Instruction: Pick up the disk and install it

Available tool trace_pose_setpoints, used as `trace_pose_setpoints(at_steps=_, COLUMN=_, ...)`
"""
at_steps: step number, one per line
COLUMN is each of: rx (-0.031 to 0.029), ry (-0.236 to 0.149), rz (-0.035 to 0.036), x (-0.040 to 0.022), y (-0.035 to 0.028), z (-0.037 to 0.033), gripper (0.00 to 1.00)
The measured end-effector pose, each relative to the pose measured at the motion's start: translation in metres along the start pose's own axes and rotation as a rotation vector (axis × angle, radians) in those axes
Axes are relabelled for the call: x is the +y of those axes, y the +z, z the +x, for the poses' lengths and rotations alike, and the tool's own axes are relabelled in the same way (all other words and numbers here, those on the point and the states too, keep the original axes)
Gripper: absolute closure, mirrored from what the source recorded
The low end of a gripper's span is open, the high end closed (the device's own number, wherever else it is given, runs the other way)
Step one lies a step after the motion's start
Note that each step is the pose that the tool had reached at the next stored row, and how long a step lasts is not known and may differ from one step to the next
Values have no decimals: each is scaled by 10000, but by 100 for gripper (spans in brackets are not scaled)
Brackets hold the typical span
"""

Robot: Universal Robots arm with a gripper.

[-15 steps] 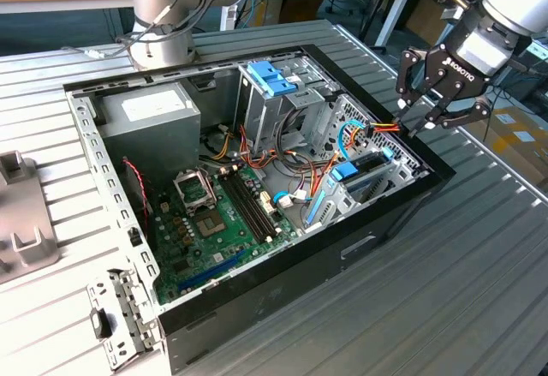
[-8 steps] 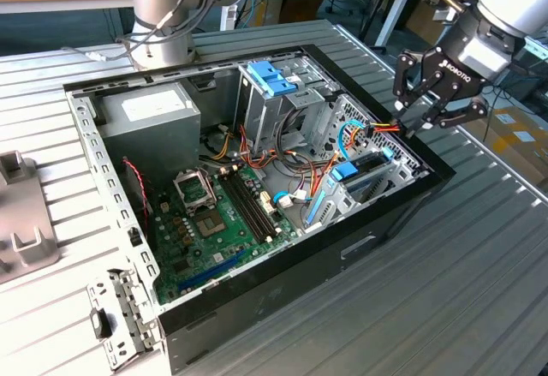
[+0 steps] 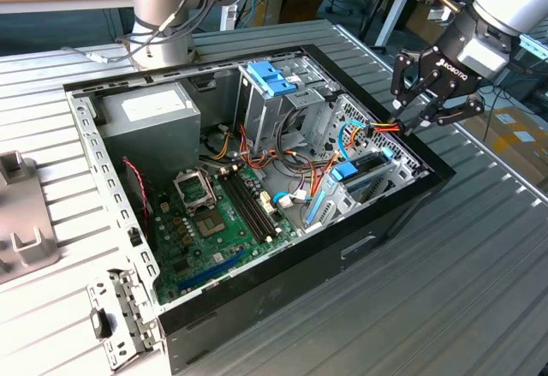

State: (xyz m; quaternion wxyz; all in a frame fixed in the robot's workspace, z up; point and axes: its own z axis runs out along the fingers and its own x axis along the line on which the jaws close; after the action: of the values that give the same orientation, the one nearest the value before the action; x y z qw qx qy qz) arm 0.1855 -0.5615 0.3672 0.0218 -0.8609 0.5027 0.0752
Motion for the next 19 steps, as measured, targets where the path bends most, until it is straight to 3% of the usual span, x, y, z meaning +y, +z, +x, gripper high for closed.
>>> trace_pose_setpoints(at_steps=2, rx=2, ry=-2, rz=4, x=0, y=0, z=0, gripper=64)
trace_pose_setpoints(at_steps=4, rx=56, ry=-20, rz=138, x=-1, y=2, z=-1, gripper=64)
trace_pose_setpoints(at_steps=6, rx=150, ry=-43, rz=312, x=0, y=3, z=0, gripper=64)
trace_pose_setpoints(at_steps=8, rx=320, ry=-83, rz=616, x=0, y=6, z=1, gripper=64)
trace_pose_setpoints(at_steps=10, rx=430, ry=-110, rz=811, x=-1, y=7, z=1, gripper=64)
trace_pose_setpoints(at_steps=16, rx=431, ry=-252, rz=800, x=24, y=11, z=-13, gripper=64)
trace_pose_setpoints(at_steps=19, rx=399, ry=-431, rz=798, x=44, y=14, z=-23, gripper=64)
